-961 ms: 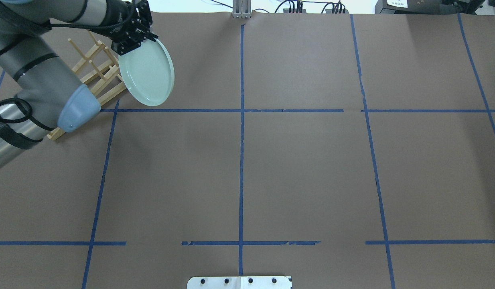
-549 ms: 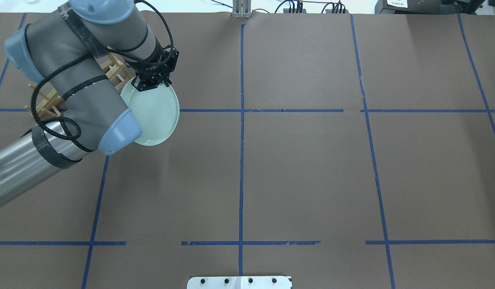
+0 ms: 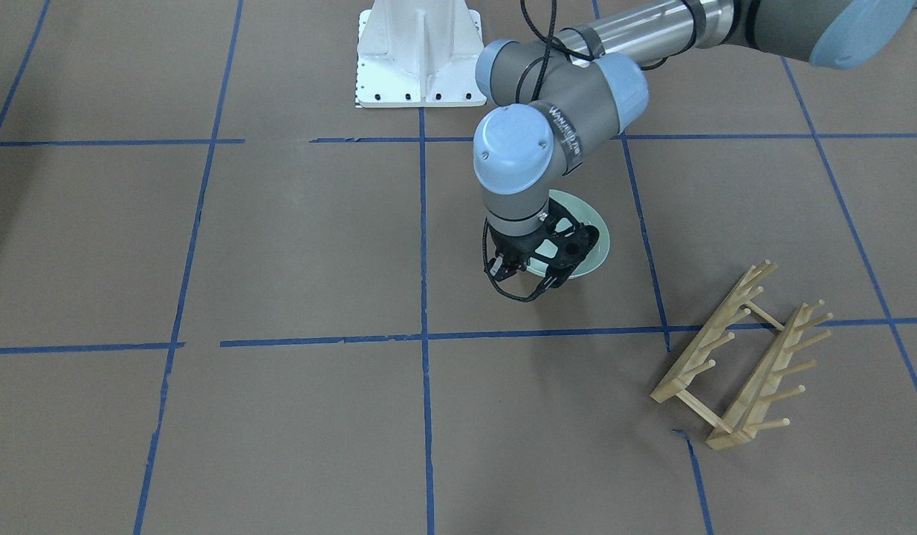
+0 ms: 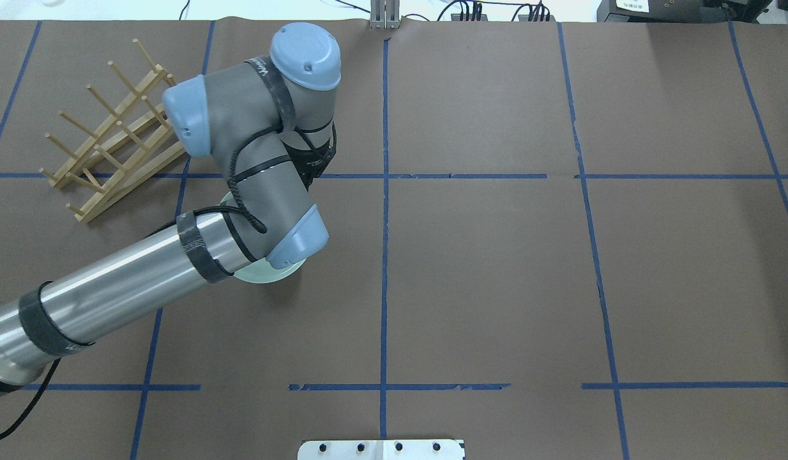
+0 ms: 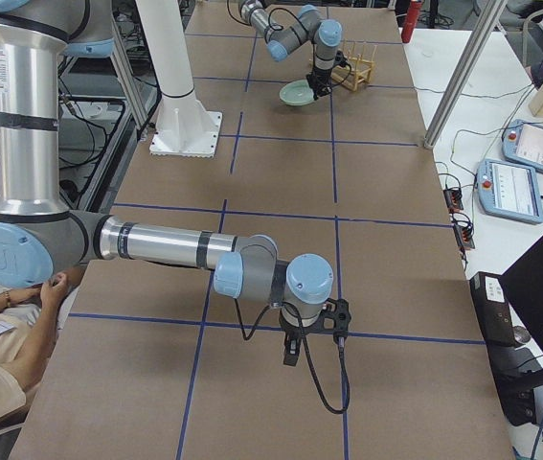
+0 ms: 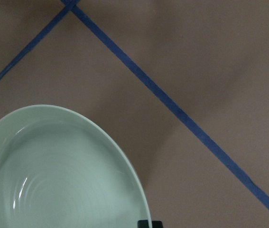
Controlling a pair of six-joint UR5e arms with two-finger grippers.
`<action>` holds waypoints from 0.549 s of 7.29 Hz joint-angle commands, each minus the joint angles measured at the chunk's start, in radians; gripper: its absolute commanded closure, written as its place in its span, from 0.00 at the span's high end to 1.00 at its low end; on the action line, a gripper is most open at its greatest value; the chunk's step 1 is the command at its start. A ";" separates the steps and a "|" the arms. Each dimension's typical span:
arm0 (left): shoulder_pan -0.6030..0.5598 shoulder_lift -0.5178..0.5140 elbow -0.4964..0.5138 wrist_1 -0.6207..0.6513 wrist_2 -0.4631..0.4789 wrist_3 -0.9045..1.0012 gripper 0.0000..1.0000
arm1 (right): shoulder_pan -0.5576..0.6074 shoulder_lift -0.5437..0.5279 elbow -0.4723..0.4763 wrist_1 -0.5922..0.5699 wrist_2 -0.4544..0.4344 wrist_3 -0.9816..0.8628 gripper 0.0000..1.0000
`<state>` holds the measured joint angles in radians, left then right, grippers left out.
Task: Place plate on table
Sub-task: 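Carry the plate toward the robot and lower it flat onto the table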
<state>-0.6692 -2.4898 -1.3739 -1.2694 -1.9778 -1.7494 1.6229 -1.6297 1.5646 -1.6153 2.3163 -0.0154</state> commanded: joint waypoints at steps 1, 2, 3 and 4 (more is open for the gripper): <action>0.049 -0.015 0.073 0.033 0.002 0.057 0.00 | 0.000 0.001 0.000 0.000 0.000 0.000 1.00; 0.063 0.003 0.069 0.033 -0.001 0.071 0.00 | 0.000 0.001 0.000 0.000 0.000 0.000 1.00; 0.069 0.002 0.065 0.033 -0.003 0.071 0.02 | 0.000 0.001 0.000 0.000 0.000 0.000 1.00; 0.072 0.008 0.044 0.030 -0.003 0.115 0.99 | 0.000 0.001 0.000 0.000 0.000 0.000 1.00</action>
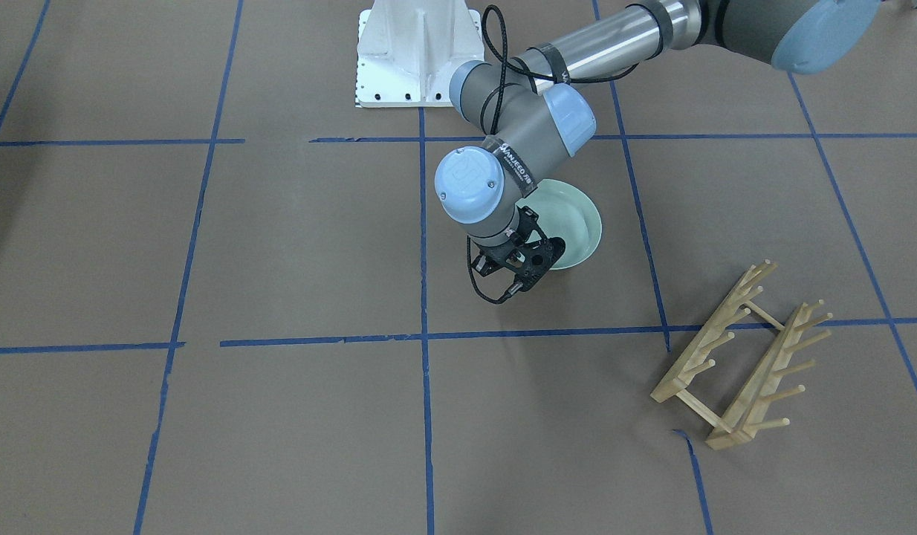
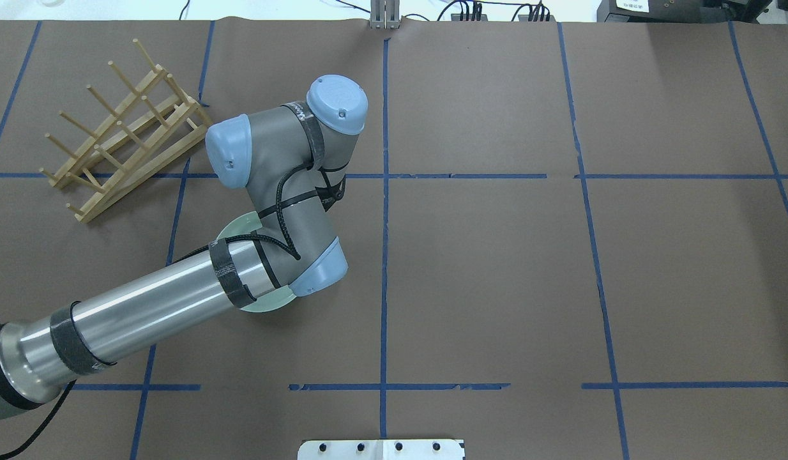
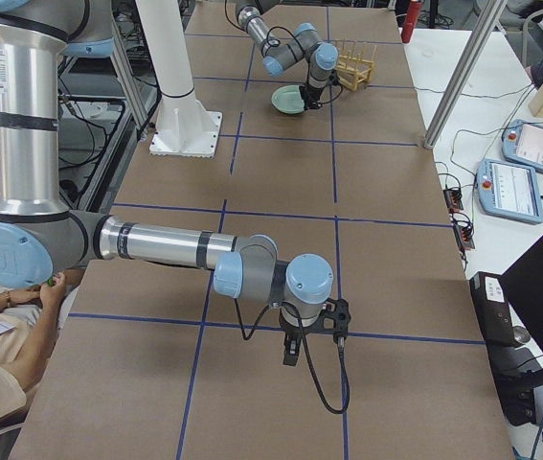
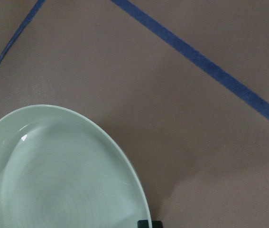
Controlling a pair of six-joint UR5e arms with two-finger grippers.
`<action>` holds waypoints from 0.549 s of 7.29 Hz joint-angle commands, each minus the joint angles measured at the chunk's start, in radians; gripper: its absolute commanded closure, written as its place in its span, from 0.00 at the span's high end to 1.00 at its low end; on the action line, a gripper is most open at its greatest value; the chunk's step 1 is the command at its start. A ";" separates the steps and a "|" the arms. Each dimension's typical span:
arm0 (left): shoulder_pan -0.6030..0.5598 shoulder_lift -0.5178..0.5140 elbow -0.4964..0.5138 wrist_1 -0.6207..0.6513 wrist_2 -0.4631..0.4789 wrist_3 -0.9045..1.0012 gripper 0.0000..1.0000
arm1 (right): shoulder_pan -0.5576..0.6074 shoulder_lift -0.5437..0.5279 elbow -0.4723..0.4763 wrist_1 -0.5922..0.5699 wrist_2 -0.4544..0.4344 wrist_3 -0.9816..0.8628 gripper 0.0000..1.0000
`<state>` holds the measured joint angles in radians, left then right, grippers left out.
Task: Place plate on table
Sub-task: 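Carry the plate toward the robot and lower it flat onto the table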
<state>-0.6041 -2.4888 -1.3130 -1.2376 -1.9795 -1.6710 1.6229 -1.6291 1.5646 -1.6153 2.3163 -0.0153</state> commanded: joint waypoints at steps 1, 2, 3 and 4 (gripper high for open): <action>0.007 0.017 -0.056 -0.002 -0.002 0.063 1.00 | 0.000 -0.001 0.000 0.000 0.000 0.000 1.00; -0.006 0.033 -0.102 -0.025 0.002 0.066 1.00 | 0.000 -0.001 0.000 0.000 0.000 0.000 1.00; -0.088 0.033 -0.136 -0.110 0.004 0.074 1.00 | 0.000 0.000 0.000 0.000 0.000 0.000 1.00; -0.174 0.039 -0.170 -0.147 -0.002 0.202 1.00 | 0.000 0.000 0.000 0.000 0.000 0.000 1.00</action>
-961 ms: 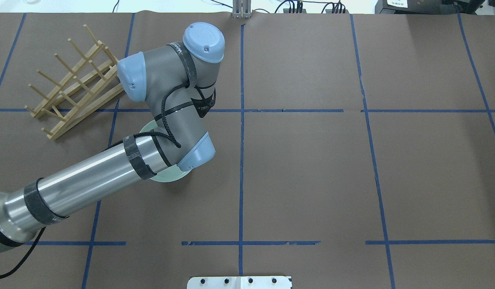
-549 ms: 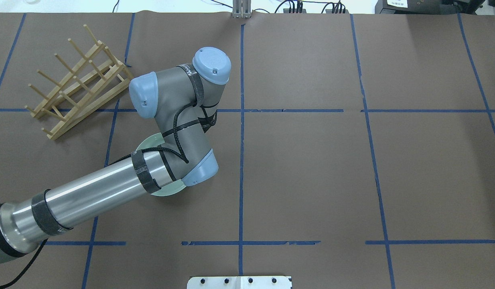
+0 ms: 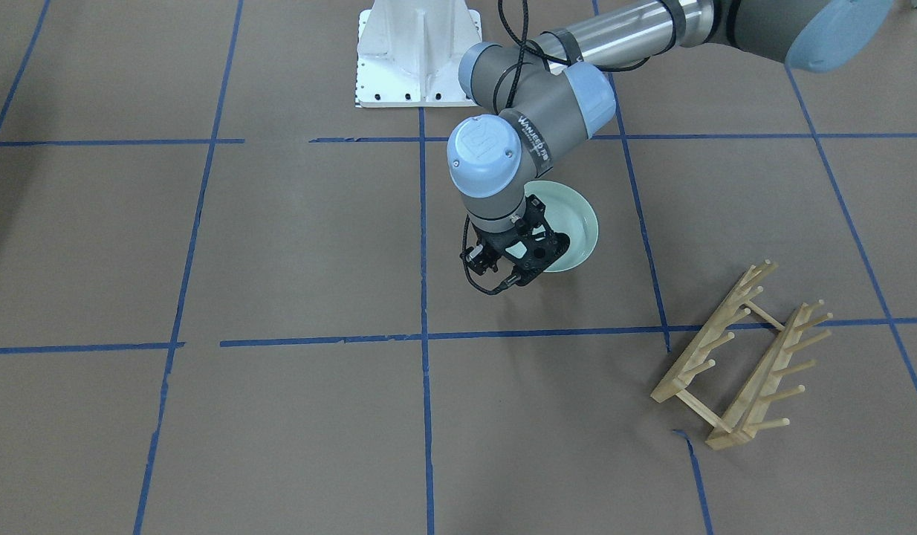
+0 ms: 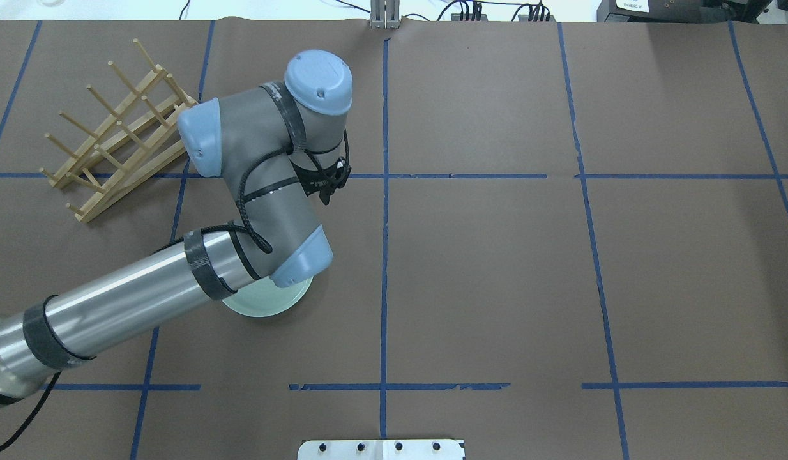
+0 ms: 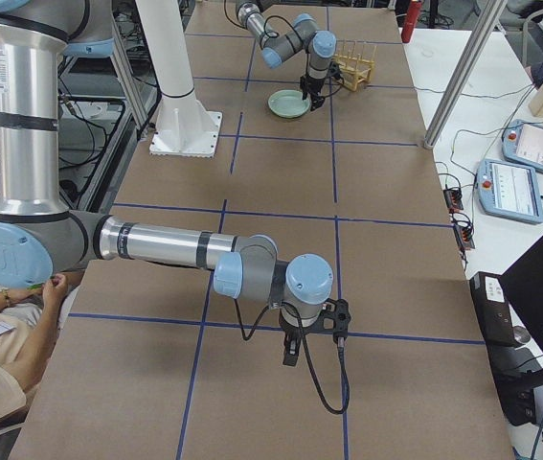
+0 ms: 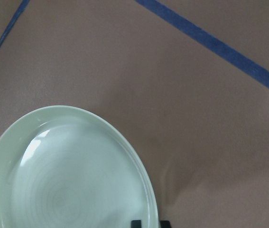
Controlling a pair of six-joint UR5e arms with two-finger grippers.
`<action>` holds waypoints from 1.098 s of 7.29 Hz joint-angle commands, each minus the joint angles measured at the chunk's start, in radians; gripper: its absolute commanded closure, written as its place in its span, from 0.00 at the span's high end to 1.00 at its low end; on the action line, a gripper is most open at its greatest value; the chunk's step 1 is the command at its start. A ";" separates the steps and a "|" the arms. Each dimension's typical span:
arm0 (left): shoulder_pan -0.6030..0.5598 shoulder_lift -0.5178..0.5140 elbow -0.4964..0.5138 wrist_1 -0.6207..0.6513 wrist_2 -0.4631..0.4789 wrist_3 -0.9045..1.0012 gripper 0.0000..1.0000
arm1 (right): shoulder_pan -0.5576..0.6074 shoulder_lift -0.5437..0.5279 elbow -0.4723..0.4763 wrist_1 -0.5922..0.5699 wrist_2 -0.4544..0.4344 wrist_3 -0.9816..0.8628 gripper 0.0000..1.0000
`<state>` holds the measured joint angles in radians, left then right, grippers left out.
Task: Place plate on table
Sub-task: 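Carry the plate toward the robot and lower it flat onto the table, then open the left gripper and withdraw the left arm from the plate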
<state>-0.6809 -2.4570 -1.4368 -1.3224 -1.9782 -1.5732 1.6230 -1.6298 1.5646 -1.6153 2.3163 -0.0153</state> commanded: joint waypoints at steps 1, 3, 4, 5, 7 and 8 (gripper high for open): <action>-0.206 0.025 -0.075 -0.067 -0.011 0.281 1.00 | 0.000 0.001 0.000 0.000 0.000 0.000 1.00; -0.445 0.239 -0.200 -0.132 -0.199 0.917 1.00 | 0.000 0.001 0.000 0.000 0.000 0.000 1.00; -0.570 0.298 -0.197 -0.136 -0.229 1.152 1.00 | 0.000 0.001 0.000 0.000 0.000 0.000 1.00; -0.671 0.352 -0.174 -0.129 -0.220 1.378 1.00 | 0.000 0.001 0.000 0.000 0.000 0.000 1.00; -0.828 0.424 -0.041 -0.130 -0.228 1.632 1.00 | 0.000 0.001 0.000 0.000 0.000 0.000 1.00; -0.882 0.469 -0.025 -0.133 -0.231 1.642 1.00 | 0.000 -0.001 0.000 0.000 0.000 0.000 1.00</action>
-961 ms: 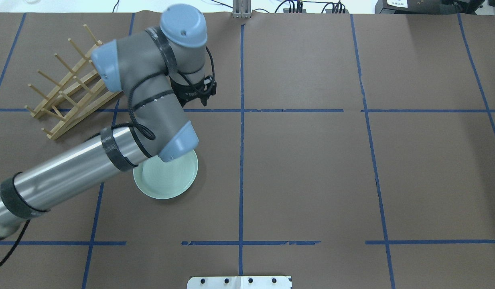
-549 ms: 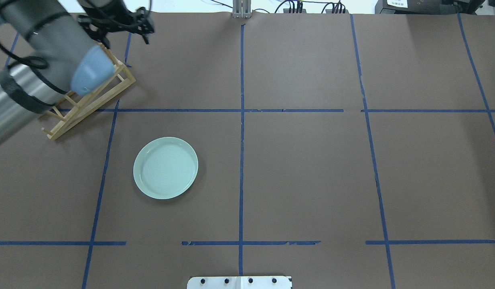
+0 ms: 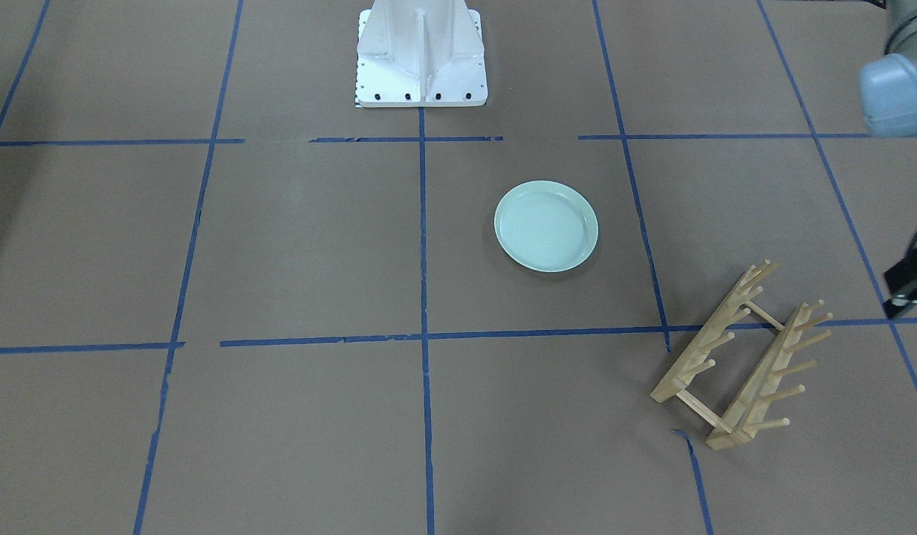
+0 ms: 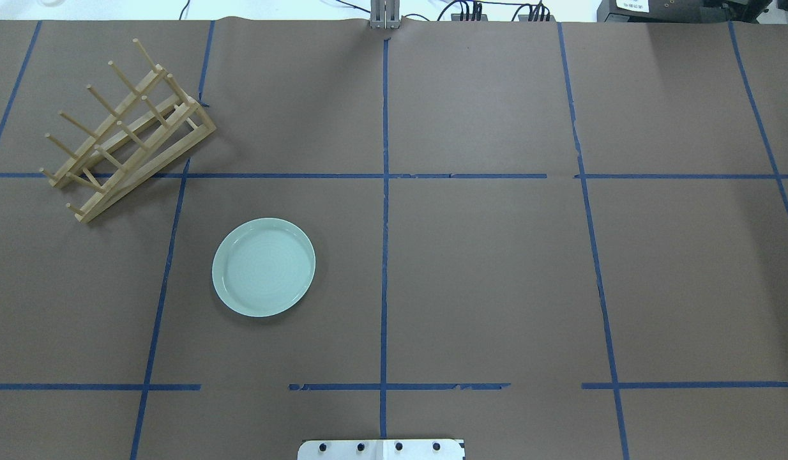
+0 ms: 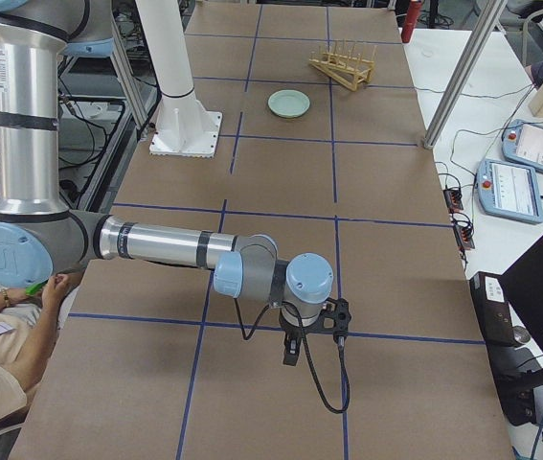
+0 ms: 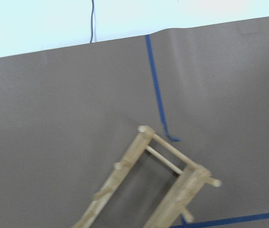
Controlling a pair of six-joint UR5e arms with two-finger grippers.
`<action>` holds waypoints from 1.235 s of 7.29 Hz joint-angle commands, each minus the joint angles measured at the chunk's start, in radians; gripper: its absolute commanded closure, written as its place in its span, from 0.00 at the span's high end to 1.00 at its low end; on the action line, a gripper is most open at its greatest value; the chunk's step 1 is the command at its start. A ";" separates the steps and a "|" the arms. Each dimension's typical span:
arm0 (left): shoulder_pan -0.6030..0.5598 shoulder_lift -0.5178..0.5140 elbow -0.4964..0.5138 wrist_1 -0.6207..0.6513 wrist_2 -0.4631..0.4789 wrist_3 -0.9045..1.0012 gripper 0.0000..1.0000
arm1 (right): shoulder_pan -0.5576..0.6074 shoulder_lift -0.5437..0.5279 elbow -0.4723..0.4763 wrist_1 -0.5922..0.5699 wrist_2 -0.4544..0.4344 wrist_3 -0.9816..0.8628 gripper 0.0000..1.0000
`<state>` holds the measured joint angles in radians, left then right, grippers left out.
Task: Place plate on table
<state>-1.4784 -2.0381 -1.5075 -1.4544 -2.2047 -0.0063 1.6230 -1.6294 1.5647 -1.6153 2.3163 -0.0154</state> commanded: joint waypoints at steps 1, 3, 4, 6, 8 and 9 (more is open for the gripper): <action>-0.083 0.067 0.036 -0.001 -0.068 0.034 1.00 | 0.000 0.000 0.000 0.000 0.000 0.000 1.00; -0.082 0.073 0.027 -0.008 -0.144 -0.023 1.00 | 0.000 0.000 0.000 0.000 0.000 0.000 1.00; -0.082 0.076 0.017 -0.006 -0.150 -0.020 1.00 | 0.000 0.000 0.000 0.000 0.000 0.000 1.00; -0.082 0.186 -0.017 -0.076 -0.153 -0.009 1.00 | 0.000 0.000 0.000 0.000 0.000 0.000 1.00; -0.083 0.336 -0.098 -0.174 -0.142 -0.011 1.00 | 0.000 0.000 0.000 0.000 0.000 0.000 1.00; -0.086 0.340 -0.109 -0.170 -0.135 -0.009 1.00 | 0.000 0.000 0.000 0.000 0.000 0.000 1.00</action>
<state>-1.5625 -1.7341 -1.5890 -1.6067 -2.3482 -0.0158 1.6230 -1.6291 1.5647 -1.6153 2.3163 -0.0153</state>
